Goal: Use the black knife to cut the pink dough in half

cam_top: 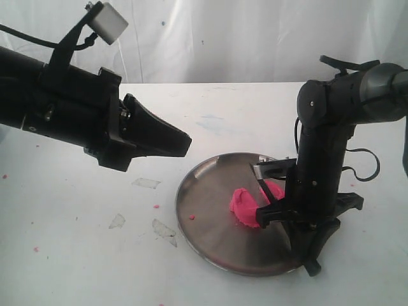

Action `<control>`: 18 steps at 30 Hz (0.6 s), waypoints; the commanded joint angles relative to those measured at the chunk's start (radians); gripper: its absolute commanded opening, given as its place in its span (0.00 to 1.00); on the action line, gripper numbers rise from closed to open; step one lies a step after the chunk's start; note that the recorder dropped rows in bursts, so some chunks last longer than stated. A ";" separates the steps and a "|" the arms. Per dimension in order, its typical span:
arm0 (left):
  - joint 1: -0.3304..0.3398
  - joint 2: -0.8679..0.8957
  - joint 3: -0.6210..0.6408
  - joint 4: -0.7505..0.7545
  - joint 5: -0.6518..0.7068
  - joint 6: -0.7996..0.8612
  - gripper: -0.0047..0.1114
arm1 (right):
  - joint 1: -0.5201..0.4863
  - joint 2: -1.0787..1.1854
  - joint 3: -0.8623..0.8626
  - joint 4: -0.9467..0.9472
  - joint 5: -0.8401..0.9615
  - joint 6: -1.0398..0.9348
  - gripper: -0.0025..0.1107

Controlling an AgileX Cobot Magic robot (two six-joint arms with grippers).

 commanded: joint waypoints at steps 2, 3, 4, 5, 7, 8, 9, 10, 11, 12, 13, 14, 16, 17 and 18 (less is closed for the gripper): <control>0.000 -0.011 0.005 -0.031 0.014 0.006 0.04 | -0.007 0.002 -0.002 0.020 -0.002 -0.029 0.02; 0.000 -0.011 0.005 -0.031 0.014 0.006 0.04 | -0.007 0.002 -0.002 0.025 -0.002 -0.029 0.02; 0.000 -0.011 0.005 -0.031 0.014 0.006 0.04 | -0.007 0.002 -0.002 0.032 -0.002 -0.029 0.02; 0.000 -0.011 0.005 -0.031 0.014 0.006 0.04 | -0.007 0.002 -0.002 0.038 -0.002 -0.029 0.02; 0.000 -0.011 0.005 -0.031 0.014 0.006 0.04 | -0.007 0.002 -0.002 0.045 -0.002 -0.029 0.02; 0.000 -0.011 0.005 -0.031 0.014 0.006 0.04 | -0.007 0.002 -0.002 0.047 -0.002 -0.029 0.02; 0.000 -0.011 0.005 -0.031 0.014 0.006 0.04 | -0.007 0.002 -0.002 0.049 -0.002 -0.029 0.02; 0.000 -0.011 0.005 -0.031 0.014 0.006 0.04 | -0.007 0.002 -0.002 0.052 -0.002 -0.029 0.02; 0.000 -0.011 0.005 -0.031 0.014 0.006 0.04 | -0.007 0.002 -0.002 0.052 -0.002 -0.029 0.02; 0.000 -0.011 0.005 -0.031 0.014 0.006 0.04 | -0.007 0.002 -0.002 0.052 -0.002 -0.029 0.02; 0.000 -0.011 0.005 -0.031 0.014 0.006 0.04 | -0.007 0.002 -0.002 0.054 -0.002 -0.029 0.02; 0.000 -0.011 0.005 -0.031 0.014 0.006 0.04 | -0.005 0.002 -0.002 0.054 -0.002 -0.029 0.02; 0.000 -0.011 0.005 -0.031 0.014 0.006 0.04 | -0.005 0.002 -0.002 0.060 -0.002 -0.029 0.02; 0.000 -0.011 0.005 -0.031 0.014 0.006 0.04 | -0.005 0.002 -0.002 0.066 -0.002 -0.029 0.02; 0.000 -0.011 0.005 -0.031 0.014 0.006 0.04 | -0.005 0.002 -0.002 0.076 -0.002 -0.029 0.02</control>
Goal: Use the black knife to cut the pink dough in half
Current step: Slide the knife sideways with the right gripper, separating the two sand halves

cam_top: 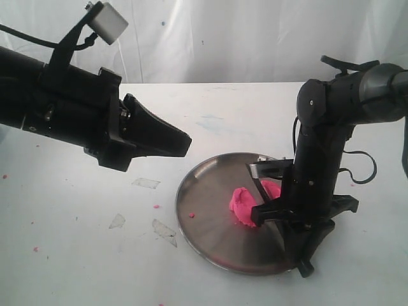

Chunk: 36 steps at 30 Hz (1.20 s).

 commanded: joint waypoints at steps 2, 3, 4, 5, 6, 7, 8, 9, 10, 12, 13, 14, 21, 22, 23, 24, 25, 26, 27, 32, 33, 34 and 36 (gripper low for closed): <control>0.000 -0.011 0.005 -0.031 0.014 0.006 0.04 | -0.005 0.002 -0.002 0.052 -0.001 -0.019 0.02; 0.000 -0.011 0.005 -0.031 0.014 0.006 0.04 | -0.002 0.002 -0.002 0.056 -0.001 -0.024 0.02; 0.000 -0.011 0.005 -0.031 0.014 0.006 0.04 | 0.003 0.002 -0.002 0.056 -0.001 -0.026 0.02; 0.000 -0.011 0.005 -0.031 0.014 0.006 0.04 | 0.008 0.002 -0.002 0.056 -0.001 -0.026 0.02; 0.000 -0.011 0.005 -0.031 0.014 0.006 0.04 | 0.016 0.002 -0.002 0.056 -0.001 -0.026 0.02; 0.000 -0.011 0.005 -0.031 0.014 0.006 0.04 | 0.022 0.002 -0.002 0.056 -0.001 -0.030 0.02; 0.000 -0.011 0.005 -0.031 0.014 0.006 0.04 | 0.030 0.002 -0.002 0.056 -0.001 -0.031 0.02; 0.000 -0.011 0.005 -0.031 0.014 0.006 0.04 | 0.034 0.002 -0.002 0.056 -0.001 -0.031 0.02; 0.000 -0.011 0.005 -0.031 0.014 0.006 0.04 | 0.034 0.002 -0.002 0.056 -0.001 -0.031 0.02; 0.000 -0.011 0.005 -0.031 0.014 0.006 0.04 | 0.034 0.002 -0.002 0.061 -0.001 -0.031 0.02; 0.000 -0.011 0.005 -0.031 0.014 0.006 0.04 | 0.034 0.002 -0.002 0.061 -0.001 -0.031 0.02; 0.000 -0.011 0.005 -0.031 0.014 0.006 0.04 | 0.034 0.002 -0.002 0.066 -0.001 -0.031 0.02; 0.000 -0.011 0.005 -0.038 0.014 0.006 0.04 | 0.034 0.002 -0.002 0.129 -0.001 -0.034 0.02; 0.000 -0.011 0.005 -0.038 0.014 0.006 0.04 | 0.034 0.002 -0.002 0.129 -0.001 -0.034 0.02; 0.000 -0.011 0.005 -0.038 0.014 0.006 0.04 | 0.034 0.002 -0.002 0.131 -0.001 -0.034 0.02; 0.000 -0.011 0.005 -0.038 0.014 0.006 0.04 | 0.034 0.002 -0.002 0.131 -0.001 -0.034 0.02; 0.000 -0.011 0.005 -0.038 0.014 0.006 0.04 | 0.034 0.002 -0.002 0.134 -0.001 -0.034 0.02; 0.000 -0.011 0.005 -0.038 0.014 0.006 0.04 | 0.034 0.002 -0.002 0.138 -0.001 -0.034 0.02; 0.000 -0.011 0.005 -0.038 0.014 0.006 0.04 | 0.034 0.002 -0.002 0.138 -0.001 -0.034 0.02; 0.000 -0.011 0.005 -0.038 0.014 0.006 0.04 | 0.057 0.002 -0.002 0.138 -0.001 -0.034 0.02; 0.000 -0.011 0.005 -0.038 0.014 0.006 0.04 | 0.064 0.002 -0.002 0.138 -0.001 -0.034 0.02; 0.000 -0.011 0.005 -0.038 0.014 0.006 0.04 | 0.068 0.002 -0.002 0.136 -0.001 -0.034 0.02; 0.000 -0.011 0.005 -0.038 0.014 0.006 0.04 | 0.075 0.002 -0.002 0.136 -0.001 -0.050 0.02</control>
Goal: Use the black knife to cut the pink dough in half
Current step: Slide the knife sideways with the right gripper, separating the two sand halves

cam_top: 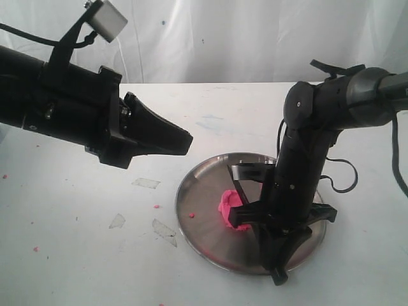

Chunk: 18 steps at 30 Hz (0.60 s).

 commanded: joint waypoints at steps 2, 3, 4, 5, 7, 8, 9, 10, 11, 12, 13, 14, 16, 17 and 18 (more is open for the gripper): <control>0.000 -0.011 0.005 -0.023 0.014 0.005 0.04 | 0.018 -0.005 -0.002 0.006 0.005 -0.035 0.02; 0.000 -0.011 0.005 -0.023 0.014 0.005 0.04 | 0.018 -0.005 -0.002 0.008 0.005 -0.034 0.02; 0.000 -0.011 0.005 -0.023 0.014 0.005 0.04 | 0.018 -0.005 -0.002 0.011 0.005 -0.034 0.02; 0.000 -0.011 0.005 -0.023 0.014 0.005 0.04 | 0.018 -0.005 -0.002 0.030 0.005 -0.034 0.02; 0.000 -0.011 0.005 -0.023 0.014 0.005 0.04 | 0.018 -0.005 -0.002 0.069 0.005 -0.058 0.02; 0.000 -0.011 0.005 -0.023 0.014 0.005 0.04 | 0.018 -0.005 -0.002 0.095 0.005 -0.085 0.02; 0.000 -0.011 0.005 -0.023 0.014 0.005 0.04 | 0.018 -0.005 -0.002 0.117 0.005 -0.096 0.02; 0.000 -0.011 0.005 -0.023 0.014 0.005 0.04 | 0.018 -0.005 -0.002 0.132 0.005 -0.105 0.02; 0.000 -0.011 0.005 -0.023 0.014 0.005 0.04 | 0.018 -0.005 -0.002 0.143 0.005 -0.114 0.02; 0.000 -0.011 0.005 -0.023 0.014 0.005 0.04 | 0.018 -0.005 -0.002 0.143 0.005 -0.117 0.02; 0.000 -0.011 0.005 -0.023 0.014 0.005 0.04 | 0.018 -0.005 -0.002 0.141 0.005 -0.117 0.02; 0.000 -0.011 0.005 -0.023 0.014 0.005 0.04 | 0.018 -0.005 -0.002 0.137 0.005 -0.117 0.02; 0.000 -0.011 0.005 -0.023 0.014 0.005 0.04 | 0.018 -0.005 -0.002 0.133 0.005 -0.117 0.02; 0.000 -0.011 0.005 -0.023 0.014 0.005 0.04 | 0.018 -0.005 -0.002 0.133 0.005 -0.117 0.02; 0.000 -0.011 0.005 -0.023 0.014 0.005 0.04 | 0.018 -0.005 -0.002 0.131 0.005 -0.117 0.02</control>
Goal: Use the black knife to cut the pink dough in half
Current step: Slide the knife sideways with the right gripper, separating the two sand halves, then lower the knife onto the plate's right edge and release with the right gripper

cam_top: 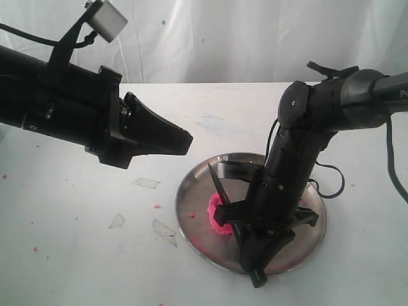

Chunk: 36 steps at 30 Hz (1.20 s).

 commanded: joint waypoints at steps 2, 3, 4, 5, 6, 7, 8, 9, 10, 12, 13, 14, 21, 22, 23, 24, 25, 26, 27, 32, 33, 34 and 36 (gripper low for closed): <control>0.000 -0.011 0.005 -0.023 0.014 0.003 0.04 | 0.001 -0.005 -0.002 -0.002 0.005 -0.016 0.02; 0.000 -0.011 0.005 -0.023 0.014 0.003 0.04 | 0.001 -0.005 -0.002 -0.002 0.005 -0.016 0.02; 0.000 -0.011 0.005 -0.023 0.014 0.003 0.04 | 0.001 -0.005 -0.002 -0.005 0.005 -0.016 0.02; 0.000 -0.011 0.005 -0.023 0.014 0.003 0.04 | 0.001 -0.005 -0.002 -0.012 0.005 -0.016 0.02; 0.000 -0.011 0.005 -0.023 0.014 0.003 0.04 | 0.001 -0.005 -0.002 -0.016 0.005 -0.016 0.02; 0.000 -0.011 0.005 -0.023 0.014 0.003 0.04 | 0.001 -0.005 -0.002 -0.021 0.005 -0.016 0.02; 0.000 -0.011 0.005 -0.023 0.014 0.003 0.04 | 0.001 -0.005 -0.002 -0.023 0.005 -0.016 0.02; 0.000 -0.011 0.005 -0.023 0.014 0.003 0.04 | 0.001 -0.005 -0.002 -0.023 0.005 -0.016 0.02; 0.000 -0.011 0.005 -0.023 0.014 0.005 0.04 | 0.001 -0.005 -0.002 -0.023 0.005 -0.016 0.02; 0.000 -0.011 0.005 -0.023 0.014 0.013 0.04 | 0.001 -0.006 -0.002 -0.025 0.005 -0.016 0.02; 0.000 -0.011 0.005 -0.023 0.014 0.013 0.04 | 0.001 -0.012 -0.002 -0.025 0.005 -0.016 0.02; 0.000 -0.011 0.005 -0.023 0.011 0.013 0.04 | 0.001 -0.019 -0.002 -0.027 0.005 -0.016 0.02; 0.000 -0.011 0.005 -0.023 0.012 0.031 0.04 | -0.001 -0.188 -0.004 -0.140 0.005 -0.016 0.02; 0.000 -0.011 0.005 -0.023 0.012 0.031 0.04 | -0.001 -0.213 -0.004 -0.172 0.005 -0.016 0.02; 0.000 -0.011 0.005 -0.023 0.012 0.031 0.04 | -0.001 -0.254 -0.006 -0.240 0.005 -0.016 0.02; 0.000 -0.011 0.005 -0.023 0.012 0.031 0.04 | -0.001 -0.274 -0.011 -0.281 0.005 -0.016 0.02; 0.000 -0.011 0.005 -0.023 0.012 0.031 0.04 | -0.001 -0.301 -0.017 -0.365 0.005 0.003 0.02; 0.000 -0.011 0.005 -0.023 0.014 0.030 0.04 | -0.001 -0.312 -0.020 -0.418 0.005 0.032 0.02; 0.000 -0.011 0.005 -0.023 0.014 0.030 0.04 | -0.001 -0.319 -0.020 -0.519 0.005 0.107 0.02; 0.000 -0.011 0.005 -0.023 0.014 0.030 0.04 | -0.001 -0.235 -0.020 -0.589 0.005 0.211 0.02; 0.000 -0.011 0.005 -0.023 0.014 0.030 0.04 | -0.001 -0.190 -0.020 -0.585 0.005 0.209 0.02; 0.000 -0.011 0.005 -0.023 0.014 0.030 0.04 | -0.001 -0.166 -0.020 -0.585 0.005 0.209 0.02; 0.000 -0.011 0.005 -0.023 0.014 0.030 0.04 | -0.005 -0.108 -0.020 -0.585 0.005 0.211 0.02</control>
